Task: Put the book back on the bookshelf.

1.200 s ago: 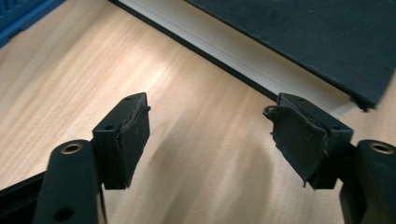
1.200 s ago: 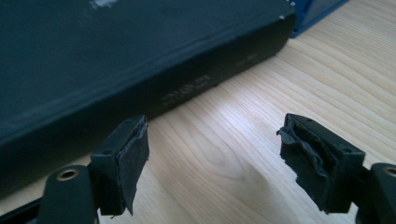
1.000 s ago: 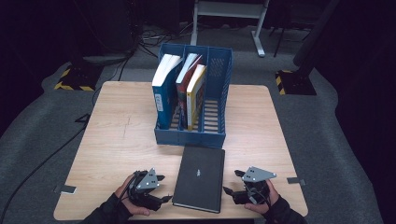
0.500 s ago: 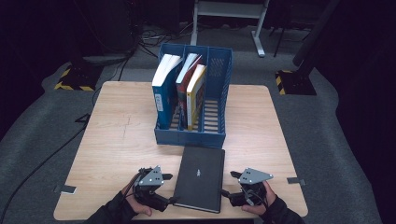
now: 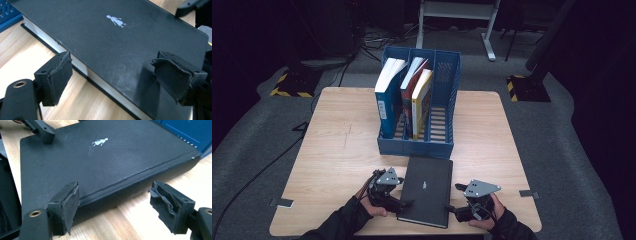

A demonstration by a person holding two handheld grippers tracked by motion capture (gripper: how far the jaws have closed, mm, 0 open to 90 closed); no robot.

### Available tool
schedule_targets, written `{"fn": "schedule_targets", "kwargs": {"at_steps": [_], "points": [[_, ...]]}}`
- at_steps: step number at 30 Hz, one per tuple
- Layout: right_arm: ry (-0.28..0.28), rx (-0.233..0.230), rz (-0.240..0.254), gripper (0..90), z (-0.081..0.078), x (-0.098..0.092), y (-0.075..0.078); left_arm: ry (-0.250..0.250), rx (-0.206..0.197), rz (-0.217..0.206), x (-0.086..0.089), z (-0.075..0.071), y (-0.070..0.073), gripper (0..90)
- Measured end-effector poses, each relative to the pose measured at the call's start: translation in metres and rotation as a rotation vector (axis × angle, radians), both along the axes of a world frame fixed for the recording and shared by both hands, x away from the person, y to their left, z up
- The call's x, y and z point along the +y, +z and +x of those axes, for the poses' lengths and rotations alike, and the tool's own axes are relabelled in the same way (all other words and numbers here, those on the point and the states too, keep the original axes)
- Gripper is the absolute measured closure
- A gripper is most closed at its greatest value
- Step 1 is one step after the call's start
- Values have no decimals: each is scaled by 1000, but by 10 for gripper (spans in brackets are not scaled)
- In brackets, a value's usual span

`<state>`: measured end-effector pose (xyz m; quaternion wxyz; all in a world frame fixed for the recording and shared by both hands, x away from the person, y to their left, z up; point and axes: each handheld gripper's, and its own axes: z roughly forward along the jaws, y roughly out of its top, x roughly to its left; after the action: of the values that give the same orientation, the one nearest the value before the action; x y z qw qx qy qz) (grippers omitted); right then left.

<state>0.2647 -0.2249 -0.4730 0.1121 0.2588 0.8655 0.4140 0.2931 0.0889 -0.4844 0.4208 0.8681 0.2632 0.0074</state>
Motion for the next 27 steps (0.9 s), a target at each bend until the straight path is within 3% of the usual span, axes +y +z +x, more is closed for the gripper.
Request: {"fn": "schedule_targets", "kwargs": {"at_steps": [12,18,27], "points": [[12,53,20,125,14,-1,-4,-23,61,-12,-11,27,-6,40],[22,114,36,33,27,-2,-9,-20,111,-20,-16,38,-9,0],[28,151,54,6,33,-3,-13,9,55,25,-20,32,-2,10]]}}
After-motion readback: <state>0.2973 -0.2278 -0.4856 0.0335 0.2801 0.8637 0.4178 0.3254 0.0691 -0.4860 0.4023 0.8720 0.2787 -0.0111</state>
